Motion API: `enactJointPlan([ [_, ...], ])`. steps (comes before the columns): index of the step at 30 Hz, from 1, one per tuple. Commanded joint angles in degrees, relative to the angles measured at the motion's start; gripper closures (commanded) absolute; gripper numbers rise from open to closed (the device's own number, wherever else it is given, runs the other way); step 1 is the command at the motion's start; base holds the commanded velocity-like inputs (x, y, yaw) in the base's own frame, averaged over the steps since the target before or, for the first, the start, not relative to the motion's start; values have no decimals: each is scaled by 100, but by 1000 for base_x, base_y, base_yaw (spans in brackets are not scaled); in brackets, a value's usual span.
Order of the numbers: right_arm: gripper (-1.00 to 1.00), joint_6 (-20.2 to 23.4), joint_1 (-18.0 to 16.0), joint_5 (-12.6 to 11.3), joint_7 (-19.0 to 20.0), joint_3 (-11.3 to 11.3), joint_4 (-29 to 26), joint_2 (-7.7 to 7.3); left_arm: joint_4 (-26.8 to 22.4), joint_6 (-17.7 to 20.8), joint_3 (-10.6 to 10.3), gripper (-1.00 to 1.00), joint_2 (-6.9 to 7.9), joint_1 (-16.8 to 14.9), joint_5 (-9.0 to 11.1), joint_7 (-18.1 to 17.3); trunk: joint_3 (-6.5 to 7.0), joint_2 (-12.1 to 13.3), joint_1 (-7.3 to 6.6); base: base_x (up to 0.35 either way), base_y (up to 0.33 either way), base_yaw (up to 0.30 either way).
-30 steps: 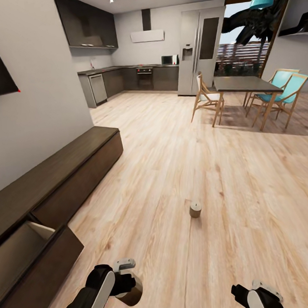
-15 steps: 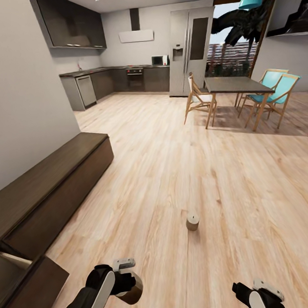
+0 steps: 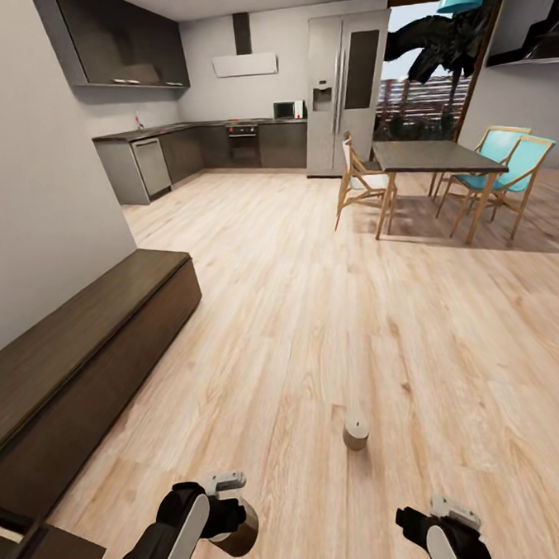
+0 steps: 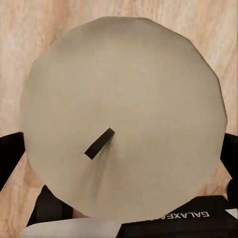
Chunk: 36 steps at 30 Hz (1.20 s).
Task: Place each of the two pumpkins and all three candles from the living room inside a cabinet in the living room (use any cabinet), then make sure every cabinet is closed, and position the cauldron so it is next to a table in the living room.
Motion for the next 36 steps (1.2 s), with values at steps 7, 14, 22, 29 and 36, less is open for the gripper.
enactJointPlan([
  [7,-100,1380,-507,-52,-246,583,-399,39,126,-426,-59,100,20,-4,66,50,-5,-2,3,350,0,0],
  [14,-100,2003,-882,-72,-405,588,-543,2,-104,-401,-50,100,-24,-4,74,66,-5,-2,3,350,0,0],
  [22,-100,2222,-958,-137,-384,593,-532,39,-288,-394,-58,100,-37,-4,75,81,-5,-2,3,350,4,0],
  [29,-100,2203,-953,-144,-385,596,-486,48,-312,-396,-50,100,-29,-4,75,82,-5,-2,3,315,152,0],
  [36,-100,2211,-953,-146,-376,596,-484,48,-312,-396,-50,100,-38,-4,75,84,-5,-2,3,261,38,0],
])
